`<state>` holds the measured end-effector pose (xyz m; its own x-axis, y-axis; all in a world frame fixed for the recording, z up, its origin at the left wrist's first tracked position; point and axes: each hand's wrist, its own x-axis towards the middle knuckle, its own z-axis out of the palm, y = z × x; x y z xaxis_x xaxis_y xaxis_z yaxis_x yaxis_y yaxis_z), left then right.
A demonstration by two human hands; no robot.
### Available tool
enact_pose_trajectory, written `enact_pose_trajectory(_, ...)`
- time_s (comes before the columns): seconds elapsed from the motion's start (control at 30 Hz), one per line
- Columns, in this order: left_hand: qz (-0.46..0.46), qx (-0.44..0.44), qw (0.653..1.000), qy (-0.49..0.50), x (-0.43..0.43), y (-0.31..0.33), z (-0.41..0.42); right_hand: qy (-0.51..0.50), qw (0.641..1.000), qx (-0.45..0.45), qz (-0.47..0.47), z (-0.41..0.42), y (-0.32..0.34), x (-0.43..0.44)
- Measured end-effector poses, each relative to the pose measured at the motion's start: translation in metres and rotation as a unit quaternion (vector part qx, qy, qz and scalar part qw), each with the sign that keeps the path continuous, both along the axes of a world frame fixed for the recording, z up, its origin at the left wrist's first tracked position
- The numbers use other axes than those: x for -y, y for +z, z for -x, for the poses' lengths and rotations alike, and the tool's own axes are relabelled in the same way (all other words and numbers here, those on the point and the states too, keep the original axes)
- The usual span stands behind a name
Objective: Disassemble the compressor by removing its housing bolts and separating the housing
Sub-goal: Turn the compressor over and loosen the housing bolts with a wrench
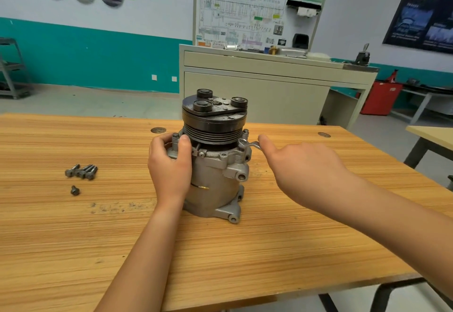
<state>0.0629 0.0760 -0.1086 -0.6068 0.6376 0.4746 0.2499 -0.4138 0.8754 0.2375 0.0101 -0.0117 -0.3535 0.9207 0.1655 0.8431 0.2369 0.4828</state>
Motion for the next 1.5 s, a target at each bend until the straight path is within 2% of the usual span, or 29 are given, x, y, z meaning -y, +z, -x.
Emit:
enact_pose_trajectory(0.2,-0.005,0.002,1.0,0.005,0.0,-0.001,-0.001,0.005,0.993,0.118,0.015,0.006,0.022,-0.005)
enact_pose_trajectory(0.37,-0.013,-0.002,1.0,0.005,-0.001,-0.001,-0.001,0.068,0.97,0.233,0.003,0.011,0.027,-0.001)
enact_pose_trajectory(0.43,-0.013,-0.004,1.0,0.004,-0.001,-0.002,-0.001,0.08,0.968,0.24,-0.007,0.009,0.018,-0.003)
enact_pose_trajectory(0.57,-0.012,-0.012,1.0,0.004,-0.001,-0.001,0.0,0.096,0.975,0.195,-0.051,-0.015,0.007,-0.021)
enact_pose_trajectory(0.67,-0.01,-0.015,1.0,-0.001,0.0,-0.002,0.001,0.117,0.979,0.163,-0.044,-0.031,0.005,-0.047)
enact_pose_trajectory(0.9,-0.005,-0.005,1.0,-0.005,0.002,0.001,-0.001,0.187,0.98,0.017,-0.072,-0.018,-0.009,-0.093)
enact_pose_trajectory(0.97,-0.001,-0.009,1.0,-0.005,0.002,0.0,0.0,0.205,0.967,-0.1,-0.109,-0.02,-0.01,-0.088)
enact_pose_trajectory(1.03,0.003,-0.009,1.0,-0.003,0.002,0.0,0.001,0.194,0.929,-0.266,-0.167,-0.028,-0.001,-0.07)
enact_pose_trajectory(1.07,0.004,-0.007,1.0,-0.002,0.002,0.0,0.0,0.184,0.914,-0.301,-0.2,-0.032,0.003,-0.057)
enact_pose_trajectory(1.13,0.006,-0.003,1.0,-0.002,0.002,0.001,0.0,0.171,0.915,-0.285,-0.23,-0.038,0.006,-0.03)
enact_pose_trajectory(1.27,0.003,0.004,1.0,-0.002,0.003,0.001,-0.001,0.064,0.982,-0.145,-0.1,-0.032,-0.005,0.011)
enact_pose_trajectory(1.37,0.002,0.005,1.0,0.0,0.003,0.001,-0.002,0.041,0.991,-0.076,-0.102,-0.023,-0.011,0.012)
enact_pose_trajectory(1.5,0.006,0.005,1.0,-0.006,0.004,0.001,-0.001,0.018,0.994,-0.077,-0.073,-0.013,-0.009,0.006)
